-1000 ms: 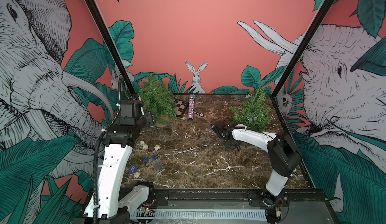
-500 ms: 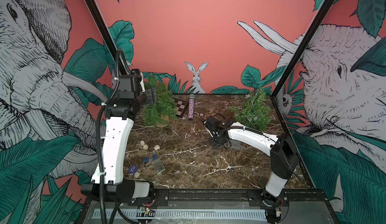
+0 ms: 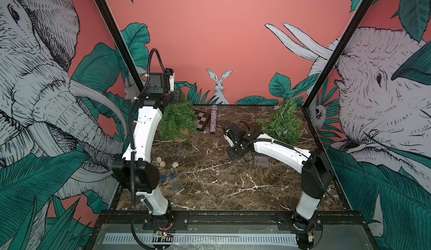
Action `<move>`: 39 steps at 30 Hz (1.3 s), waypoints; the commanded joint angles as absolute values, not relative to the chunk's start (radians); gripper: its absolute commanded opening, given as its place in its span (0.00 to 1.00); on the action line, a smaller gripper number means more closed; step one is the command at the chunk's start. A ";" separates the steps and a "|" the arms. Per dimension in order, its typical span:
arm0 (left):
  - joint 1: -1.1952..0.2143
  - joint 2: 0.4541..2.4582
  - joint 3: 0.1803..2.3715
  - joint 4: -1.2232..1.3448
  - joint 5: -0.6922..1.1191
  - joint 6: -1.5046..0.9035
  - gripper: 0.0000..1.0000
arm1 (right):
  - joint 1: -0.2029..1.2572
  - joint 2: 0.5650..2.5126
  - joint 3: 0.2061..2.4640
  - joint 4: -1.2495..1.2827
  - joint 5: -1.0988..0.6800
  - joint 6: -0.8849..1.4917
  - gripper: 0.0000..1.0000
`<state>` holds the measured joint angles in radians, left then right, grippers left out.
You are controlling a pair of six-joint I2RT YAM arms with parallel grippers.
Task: Wrap string light around the christmas tree
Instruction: Place the christmas tree at the center of the board.
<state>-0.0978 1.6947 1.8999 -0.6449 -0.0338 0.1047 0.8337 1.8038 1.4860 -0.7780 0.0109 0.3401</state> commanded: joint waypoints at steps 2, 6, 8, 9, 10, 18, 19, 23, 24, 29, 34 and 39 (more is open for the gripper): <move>-0.095 1.618 1.793 -0.463 0.024 0.185 0.39 | 0.838 1.831 1.539 -0.775 0.033 0.331 0.49; -0.097 1.577 1.756 -0.383 0.112 0.190 0.15 | 0.836 1.831 1.560 -0.774 0.045 0.322 0.49; -0.102 1.567 1.775 -0.390 0.142 0.189 0.03 | 0.836 1.831 1.567 -0.780 0.053 0.318 0.49; -0.107 1.561 1.786 -0.403 0.150 0.194 0.00 | 0.833 1.829 1.570 -0.782 0.058 0.317 0.49; -0.113 1.555 1.794 -0.413 0.157 0.197 0.00 | 0.833 1.825 1.571 -0.784 0.063 0.316 0.49; -0.239 1.490 1.832 -0.437 0.129 0.204 0.00 | 0.805 1.794 1.565 -0.783 0.083 0.315 0.49; -0.259 1.487 1.839 -0.440 0.124 0.197 0.00 | 0.802 1.794 1.566 -0.784 0.083 0.314 0.49; -0.341 1.463 1.860 -0.511 0.100 0.162 0.00 | 0.788 1.780 1.572 -0.790 0.098 0.310 0.49; -0.376 1.446 1.839 -0.522 0.076 0.161 0.00 | 0.785 1.774 1.572 -0.789 0.103 0.309 0.49; -0.536 1.375 1.693 -0.508 -0.019 0.160 0.00 | 0.753 1.740 1.560 -0.788 0.124 0.299 0.49; -0.680 1.362 1.660 -0.518 -0.076 0.145 0.00 | 0.730 1.734 1.569 -0.794 0.124 0.288 0.50; -0.739 1.341 1.576 -0.517 -0.121 0.116 0.00 | 0.731 1.721 1.539 -0.762 0.097 0.309 0.49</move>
